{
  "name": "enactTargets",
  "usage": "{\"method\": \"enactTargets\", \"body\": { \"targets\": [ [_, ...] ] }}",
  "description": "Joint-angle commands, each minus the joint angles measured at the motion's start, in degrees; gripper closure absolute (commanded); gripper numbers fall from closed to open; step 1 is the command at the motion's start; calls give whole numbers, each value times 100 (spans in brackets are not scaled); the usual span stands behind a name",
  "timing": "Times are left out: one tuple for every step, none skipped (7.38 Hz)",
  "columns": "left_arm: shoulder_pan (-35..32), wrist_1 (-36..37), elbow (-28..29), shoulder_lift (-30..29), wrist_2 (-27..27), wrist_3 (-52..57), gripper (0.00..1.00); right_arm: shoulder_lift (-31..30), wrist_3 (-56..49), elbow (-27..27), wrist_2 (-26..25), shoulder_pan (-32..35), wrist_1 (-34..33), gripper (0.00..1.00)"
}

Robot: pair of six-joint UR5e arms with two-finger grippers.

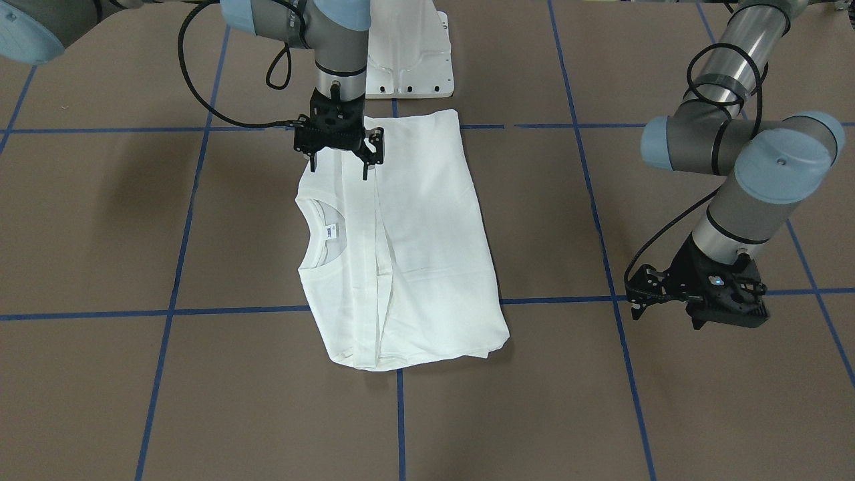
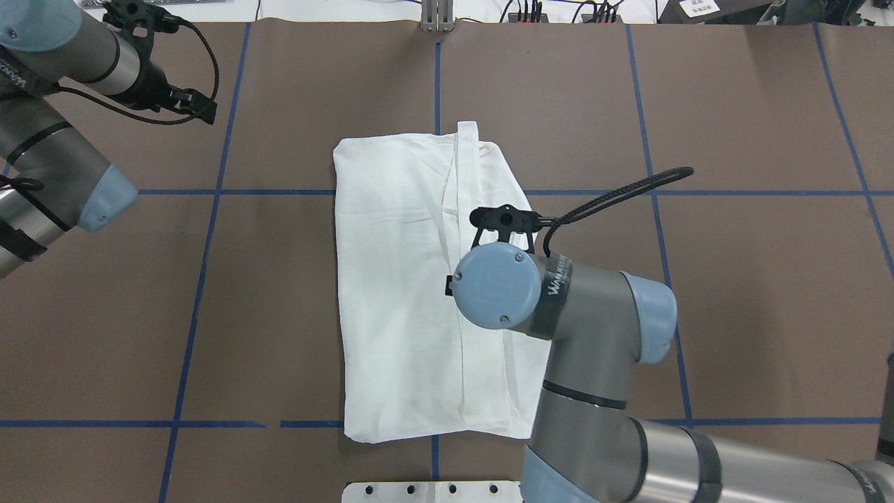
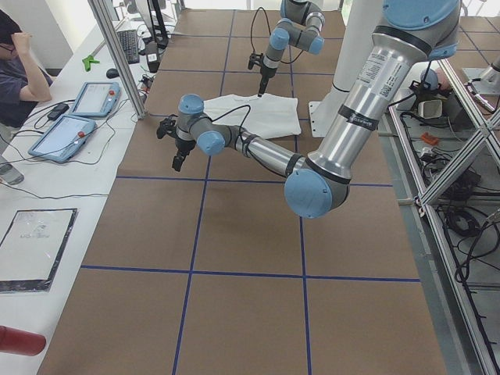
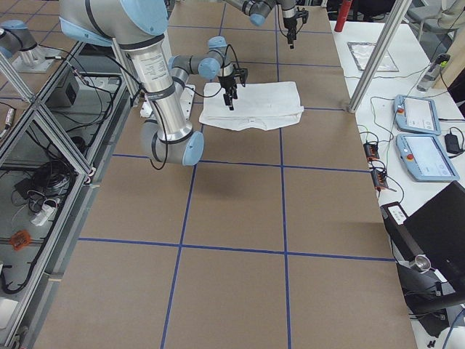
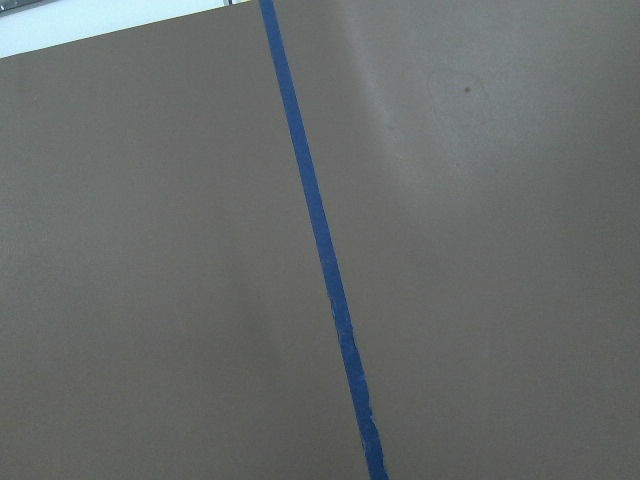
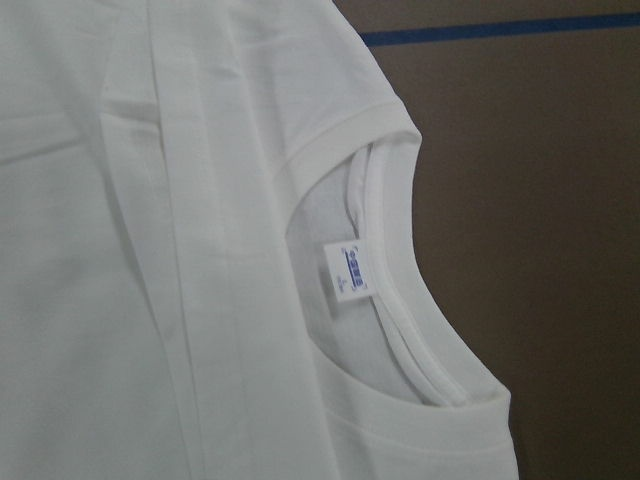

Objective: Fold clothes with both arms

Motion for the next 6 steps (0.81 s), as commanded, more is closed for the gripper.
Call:
{"method": "enactTargets", "body": {
  "targets": [
    [6, 5, -3, 0, 1, 0, 0, 1254, -341, -1763, 63, 329, 74, 0],
    [6, -4, -12, 0, -7, 0, 0, 1625, -507, -2345, 63, 364, 92, 0],
    [32, -4, -3, 0, -7, 0, 0, 1742, -761, -2594, 45, 373, 75, 0],
    [41, -4, -21, 0, 1, -17, 0, 1735, -929, -2780, 19, 373, 66, 0],
    [59, -4, -47, 0, -7, -122, 0, 1743, -1035, -2842, 1, 373, 49, 0],
    [94, -4, -99, 0, 1, -132, 0, 1743, -1063, -2852, -8, 373, 40, 0]
  ]
}}
